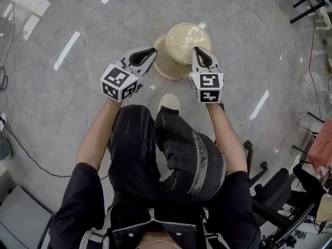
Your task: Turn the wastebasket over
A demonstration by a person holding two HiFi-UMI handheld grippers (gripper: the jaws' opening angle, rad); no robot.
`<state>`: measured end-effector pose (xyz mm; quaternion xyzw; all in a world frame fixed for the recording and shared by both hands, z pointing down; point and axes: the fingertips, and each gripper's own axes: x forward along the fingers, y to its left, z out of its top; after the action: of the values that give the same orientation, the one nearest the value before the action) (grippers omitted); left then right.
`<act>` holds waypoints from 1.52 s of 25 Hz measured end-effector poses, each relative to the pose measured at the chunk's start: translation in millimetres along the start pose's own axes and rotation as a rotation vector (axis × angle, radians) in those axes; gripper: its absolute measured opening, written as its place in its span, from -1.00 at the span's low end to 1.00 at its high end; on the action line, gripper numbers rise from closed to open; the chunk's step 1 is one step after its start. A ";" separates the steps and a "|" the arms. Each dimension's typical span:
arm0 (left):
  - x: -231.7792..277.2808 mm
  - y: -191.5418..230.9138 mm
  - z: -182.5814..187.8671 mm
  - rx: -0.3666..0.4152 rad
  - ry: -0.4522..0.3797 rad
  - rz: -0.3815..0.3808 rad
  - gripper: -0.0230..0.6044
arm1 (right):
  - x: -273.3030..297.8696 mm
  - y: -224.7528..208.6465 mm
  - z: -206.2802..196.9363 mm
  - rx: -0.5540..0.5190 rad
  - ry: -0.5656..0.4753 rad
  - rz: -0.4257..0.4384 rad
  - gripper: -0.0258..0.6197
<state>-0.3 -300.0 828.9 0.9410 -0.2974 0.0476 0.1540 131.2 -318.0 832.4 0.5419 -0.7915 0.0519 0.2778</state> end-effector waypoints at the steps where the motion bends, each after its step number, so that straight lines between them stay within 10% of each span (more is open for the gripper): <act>1: 5.7 -3.9 2.3 0.006 -0.003 -0.017 -0.87 | -2.3 -6.2 -4.8 0.043 0.000 -0.006 -0.88; 15: 67.8 -37.3 48.7 0.009 0.012 -0.131 -0.91 | -26.6 -56.9 -16.7 0.256 -0.002 -0.025 -0.89; 38: -81.0 -215.0 492.8 0.036 0.084 -0.112 -0.91 | -329.6 -89.0 361.4 0.415 0.027 -0.015 -0.88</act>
<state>55.9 -245.8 290.9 0.9561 -0.2364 0.0836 0.1517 156.6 -219.5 345.8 0.5928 -0.7558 0.2190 0.1713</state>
